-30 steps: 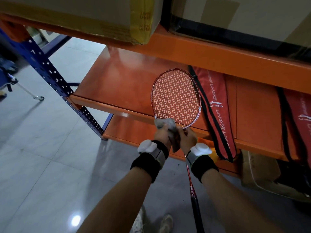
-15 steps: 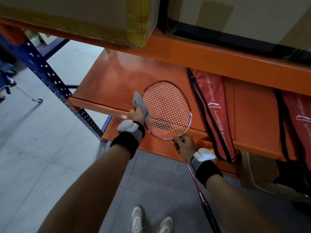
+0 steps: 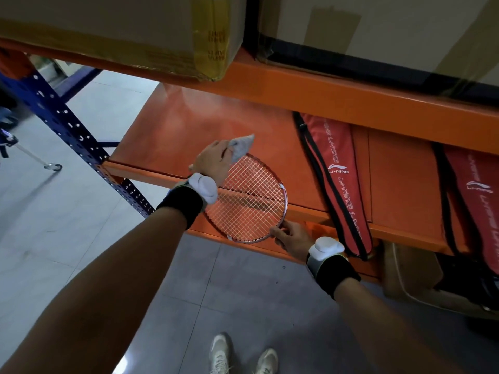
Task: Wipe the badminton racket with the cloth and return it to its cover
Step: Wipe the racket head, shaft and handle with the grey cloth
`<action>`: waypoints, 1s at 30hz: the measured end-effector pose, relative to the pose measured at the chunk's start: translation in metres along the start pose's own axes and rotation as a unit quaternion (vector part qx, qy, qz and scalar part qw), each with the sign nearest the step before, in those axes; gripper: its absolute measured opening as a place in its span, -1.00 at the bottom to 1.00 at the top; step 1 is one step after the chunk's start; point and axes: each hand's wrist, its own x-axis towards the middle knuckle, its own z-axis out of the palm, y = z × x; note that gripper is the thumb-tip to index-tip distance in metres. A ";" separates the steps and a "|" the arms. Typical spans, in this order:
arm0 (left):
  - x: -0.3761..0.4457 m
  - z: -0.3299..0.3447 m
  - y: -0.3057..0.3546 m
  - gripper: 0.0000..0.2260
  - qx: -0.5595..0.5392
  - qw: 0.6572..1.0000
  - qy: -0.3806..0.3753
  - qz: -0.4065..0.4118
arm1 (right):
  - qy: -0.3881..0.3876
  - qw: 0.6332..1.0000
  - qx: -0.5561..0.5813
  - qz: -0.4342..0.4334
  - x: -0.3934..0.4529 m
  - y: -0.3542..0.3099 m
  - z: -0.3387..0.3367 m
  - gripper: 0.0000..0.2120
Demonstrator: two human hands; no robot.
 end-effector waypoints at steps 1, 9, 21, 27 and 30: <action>-0.001 0.001 0.002 -0.73 0.049 0.998 -0.010 0.044 | -0.004 1.000 -0.003 -0.007 -0.001 -0.001 0.000 -0.88; -0.041 0.036 0.044 -0.66 0.260 0.880 -0.182 0.352 | -0.014 0.999 -0.051 -0.013 0.007 -0.020 0.009 -0.86; -0.056 0.055 0.046 -0.78 0.326 0.815 -0.197 0.437 | -0.018 0.997 -0.070 -0.008 0.008 -0.004 -0.005 -0.72; -0.023 0.023 0.013 -0.72 0.282 0.922 -0.188 0.185 | -0.014 0.994 -0.102 -0.044 0.000 0.000 -0.015 -0.71; -0.013 0.008 -0.008 -0.75 0.238 0.951 -0.180 0.084 | -0.008 0.993 -0.108 -0.046 -0.003 0.003 -0.022 -0.70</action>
